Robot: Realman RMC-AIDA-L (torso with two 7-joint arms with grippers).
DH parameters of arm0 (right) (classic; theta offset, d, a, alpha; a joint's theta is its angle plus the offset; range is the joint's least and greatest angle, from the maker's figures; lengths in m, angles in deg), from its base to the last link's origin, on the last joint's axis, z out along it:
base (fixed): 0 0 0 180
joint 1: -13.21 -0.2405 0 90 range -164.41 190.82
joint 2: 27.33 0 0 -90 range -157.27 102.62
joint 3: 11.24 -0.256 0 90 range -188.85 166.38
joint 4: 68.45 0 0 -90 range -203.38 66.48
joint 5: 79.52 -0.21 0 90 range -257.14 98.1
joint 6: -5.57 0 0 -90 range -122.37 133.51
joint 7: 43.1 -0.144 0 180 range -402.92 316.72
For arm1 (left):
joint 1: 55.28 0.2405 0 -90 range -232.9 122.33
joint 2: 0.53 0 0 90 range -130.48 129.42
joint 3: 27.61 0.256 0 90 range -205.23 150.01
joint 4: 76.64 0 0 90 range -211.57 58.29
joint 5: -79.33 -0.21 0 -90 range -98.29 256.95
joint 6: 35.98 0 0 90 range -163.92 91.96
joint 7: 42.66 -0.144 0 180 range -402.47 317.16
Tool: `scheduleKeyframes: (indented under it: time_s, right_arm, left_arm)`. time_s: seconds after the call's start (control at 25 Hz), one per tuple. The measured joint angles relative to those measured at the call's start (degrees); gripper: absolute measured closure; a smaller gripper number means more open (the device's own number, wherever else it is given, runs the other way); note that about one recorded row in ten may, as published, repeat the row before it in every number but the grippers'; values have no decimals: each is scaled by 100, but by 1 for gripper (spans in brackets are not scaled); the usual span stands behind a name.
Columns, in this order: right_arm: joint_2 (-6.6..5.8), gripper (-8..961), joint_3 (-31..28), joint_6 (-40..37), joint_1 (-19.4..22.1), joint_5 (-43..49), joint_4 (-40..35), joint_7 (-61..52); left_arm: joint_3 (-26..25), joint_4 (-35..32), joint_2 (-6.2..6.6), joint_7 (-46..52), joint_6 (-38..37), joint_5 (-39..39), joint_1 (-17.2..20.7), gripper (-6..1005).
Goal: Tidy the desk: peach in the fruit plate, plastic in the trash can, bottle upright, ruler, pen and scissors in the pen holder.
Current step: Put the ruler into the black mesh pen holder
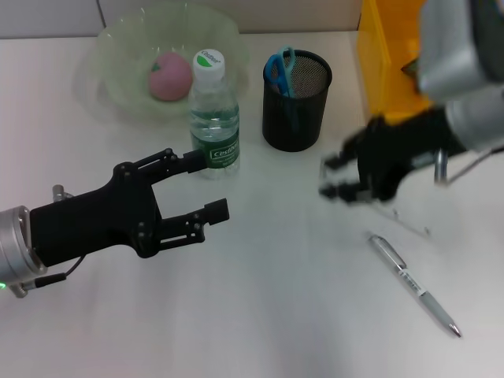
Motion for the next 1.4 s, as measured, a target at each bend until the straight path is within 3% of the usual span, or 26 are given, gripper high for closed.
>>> scheduleKeyframes:
  time_s: [0.16, 0.32, 0.36, 0.48, 0.52, 0.56, 0.72, 0.96, 1.12, 1.4]
  right_arm:
    - [-3, 576, -350, 805, 180, -692, -18, -15]
    - [-3, 576, -315, 2032, 400, -1572, 99, 6]
    - [-3, 576, -315, 2032, 400, -1572, 99, 6]
    - [9, 576, -297, 2706, 442, -2083, 401, 101]
    - [4, 576, -294, 2905, 445, -2717, 765, 507]
    - [4, 576, -294, 2905, 445, -2717, 765, 507]
    - [-6, 575, -366, 2955, 486, -4418, 1647, 1869]
    - [-8, 576, -374, 2969, 625, -5543, 2140, 2703]
    - [-10, 576, -382, 2967, 618, -6621, 2868, 3335]
    - [1, 576, -386, 2980, 545, -7076, 3338, 3846]
  left_arm:
    - [0, 0, -2, 0, 0, 0, -1, 188]
    - [0, 0, -5, 0, -1, 0, -10, 188]
    - [0, 0, -5, 0, -1, 0, -10, 188]
    - [0, 0, -6, 0, -7, 0, -2, 188]
    - [0, 0, -7, 0, -18, 0, 3, 188]
    - [0, 0, -7, 0, -36, 0, 7, 188]
    - [0, 0, -7, 2, -66, 0, 14, 188]
    - [0, 1, -6, 4, -79, 1, 36, 188]
    - [0, 6, -7, 1, -64, 4, 41, 188]
    - [0, 9, -7, 0, -59, 9, 26, 187]
